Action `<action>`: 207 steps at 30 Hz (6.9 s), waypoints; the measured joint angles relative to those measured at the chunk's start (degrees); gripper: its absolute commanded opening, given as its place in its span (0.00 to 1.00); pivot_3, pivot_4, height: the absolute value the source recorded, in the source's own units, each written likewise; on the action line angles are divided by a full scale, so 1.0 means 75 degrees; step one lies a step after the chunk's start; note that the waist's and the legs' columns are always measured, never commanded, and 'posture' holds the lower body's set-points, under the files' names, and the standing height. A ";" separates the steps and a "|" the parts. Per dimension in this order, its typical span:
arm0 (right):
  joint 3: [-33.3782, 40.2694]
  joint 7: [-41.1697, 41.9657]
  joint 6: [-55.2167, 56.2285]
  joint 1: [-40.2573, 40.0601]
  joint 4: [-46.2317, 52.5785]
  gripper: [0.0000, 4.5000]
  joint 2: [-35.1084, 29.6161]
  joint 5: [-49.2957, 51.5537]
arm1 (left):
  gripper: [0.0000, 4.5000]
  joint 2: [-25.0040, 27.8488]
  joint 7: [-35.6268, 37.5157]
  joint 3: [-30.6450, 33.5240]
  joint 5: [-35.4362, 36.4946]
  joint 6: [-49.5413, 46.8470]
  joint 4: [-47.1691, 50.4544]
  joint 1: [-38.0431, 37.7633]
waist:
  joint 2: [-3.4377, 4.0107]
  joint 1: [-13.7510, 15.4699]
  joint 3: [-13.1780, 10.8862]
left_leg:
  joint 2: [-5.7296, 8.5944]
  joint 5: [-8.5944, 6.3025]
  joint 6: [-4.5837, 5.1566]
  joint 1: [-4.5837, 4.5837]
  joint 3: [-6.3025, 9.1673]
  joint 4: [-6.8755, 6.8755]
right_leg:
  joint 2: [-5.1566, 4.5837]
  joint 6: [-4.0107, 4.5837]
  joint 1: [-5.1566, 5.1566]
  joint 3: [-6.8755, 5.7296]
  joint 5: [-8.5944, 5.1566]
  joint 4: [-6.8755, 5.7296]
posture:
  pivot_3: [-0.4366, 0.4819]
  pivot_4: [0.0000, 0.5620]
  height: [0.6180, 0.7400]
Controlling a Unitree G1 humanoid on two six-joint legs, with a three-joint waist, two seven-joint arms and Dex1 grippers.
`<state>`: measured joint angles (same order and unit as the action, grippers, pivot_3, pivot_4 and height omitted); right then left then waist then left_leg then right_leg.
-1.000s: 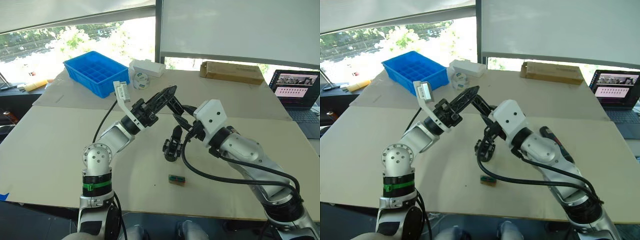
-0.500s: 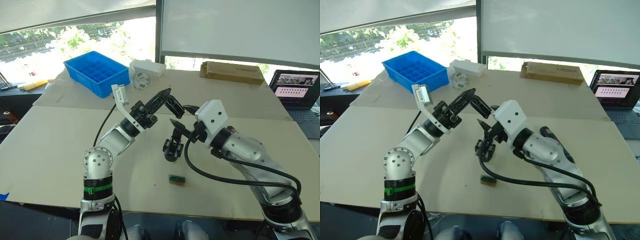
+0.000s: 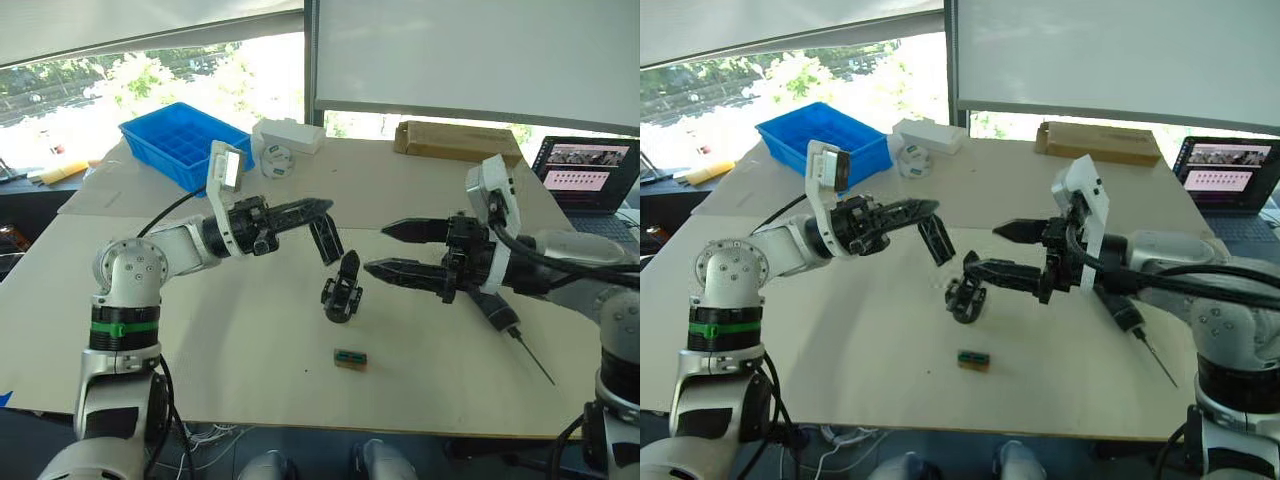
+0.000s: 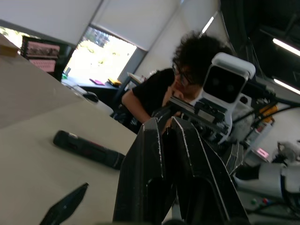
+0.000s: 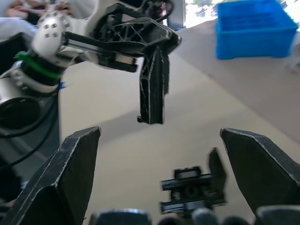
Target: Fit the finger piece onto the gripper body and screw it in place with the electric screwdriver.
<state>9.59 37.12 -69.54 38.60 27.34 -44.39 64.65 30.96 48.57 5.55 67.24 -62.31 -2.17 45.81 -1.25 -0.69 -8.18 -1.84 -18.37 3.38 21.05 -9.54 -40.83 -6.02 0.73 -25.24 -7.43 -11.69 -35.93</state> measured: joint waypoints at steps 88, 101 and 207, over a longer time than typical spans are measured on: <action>-0.0569 0.0097 0.4041 -0.4345 0.1333 0.09 0.0572 -0.2468 | 1.00 -0.2646 0.3468 -0.2054 -0.8186 1.0774 -0.7434 0.0152 | -0.0003 0.0184 -0.0010 | 0.0003 -0.0038 0.0068 0.0043 0.0016 -0.0056 | -0.0047 -0.0021 -0.0005 -0.0029 0.0016 0.0015 | 0.48 0.27 1.00; -0.1584 0.0438 0.4826 -0.2913 0.0382 0.09 0.1054 -0.3896 | 0.50 -0.2696 0.3507 -0.1972 -0.8241 1.0785 -0.7438 0.0145 | -0.0002 0.0174 -0.0010 | 0.0004 -0.0042 0.0076 0.0047 0.0015 -0.0070 | -0.0048 -0.0024 -0.0004 -0.0030 0.0018 0.0010 | 0.48 0.27 1.00; -0.3069 0.1554 0.4929 -0.1881 -0.1613 0.09 0.1835 -0.5900 | 0.50 -0.2504 0.2765 -0.2254 -0.8417 1.0103 -0.5834 -0.0728 | 0.0011 0.0068 0.0065 | -0.0007 -0.0043 0.0072 0.0016 0.0033 -0.0094 | -0.0067 -0.0021 0.0030 -0.0038 0.0016 -0.0011 | 0.48 0.27 1.00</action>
<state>-13.43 48.78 -32.57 24.49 15.24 -30.63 20.40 12.18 69.31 -11.36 4.11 13.47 -45.93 40.35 -1.17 -0.18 -7.69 -1.89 -18.69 3.92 21.17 -9.29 -41.53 -6.53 0.57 -25.01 -7.72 -11.57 -36.02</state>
